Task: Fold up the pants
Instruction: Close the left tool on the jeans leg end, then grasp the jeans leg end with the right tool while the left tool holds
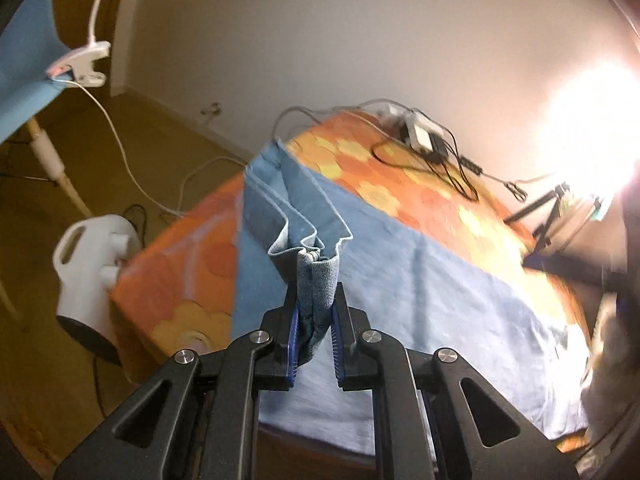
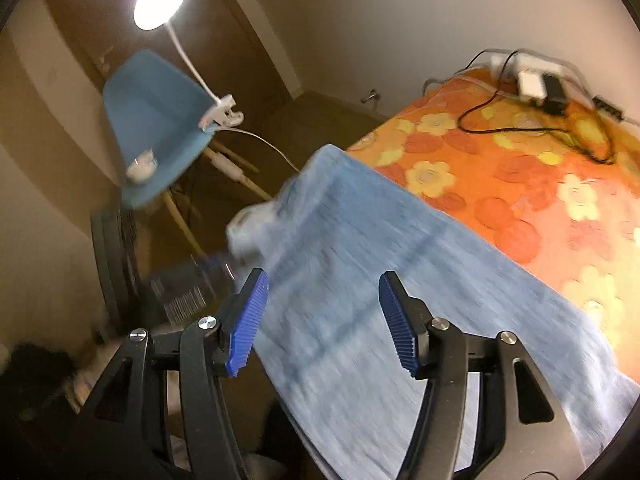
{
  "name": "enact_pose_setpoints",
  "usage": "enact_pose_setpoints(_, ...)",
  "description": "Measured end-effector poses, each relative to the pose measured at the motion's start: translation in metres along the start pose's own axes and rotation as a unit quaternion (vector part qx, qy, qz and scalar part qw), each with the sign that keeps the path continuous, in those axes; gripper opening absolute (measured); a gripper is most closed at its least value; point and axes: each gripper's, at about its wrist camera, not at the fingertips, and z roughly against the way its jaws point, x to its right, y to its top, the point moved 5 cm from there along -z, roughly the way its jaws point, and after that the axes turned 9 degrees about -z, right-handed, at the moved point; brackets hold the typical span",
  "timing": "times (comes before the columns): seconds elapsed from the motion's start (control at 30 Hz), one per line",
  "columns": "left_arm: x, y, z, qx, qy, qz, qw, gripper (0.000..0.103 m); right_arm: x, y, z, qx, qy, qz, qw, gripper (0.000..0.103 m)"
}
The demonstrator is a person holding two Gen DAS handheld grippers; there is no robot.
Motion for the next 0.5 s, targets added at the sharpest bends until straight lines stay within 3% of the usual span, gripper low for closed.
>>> enact_pose_setpoints(0.1, 0.004, -0.003, -0.003, -0.004, 0.001, -0.011, 0.9999, 0.012, -0.009, 0.022, -0.027, -0.031, 0.041, -0.033, 0.998, 0.062)
enact_pose_setpoints(0.37, 0.014, 0.000, 0.017, 0.018, -0.011, -0.025, 0.9995, 0.012, -0.022, 0.043, -0.126, -0.086, 0.036, -0.070, 0.993, 0.062)
enact_pose_setpoints(0.5, 0.025, -0.001, 0.025, 0.022, -0.033, -0.032, 0.9987, 0.012, -0.031, 0.052, -0.153, -0.105, 0.049, -0.079, 0.990, 0.062)
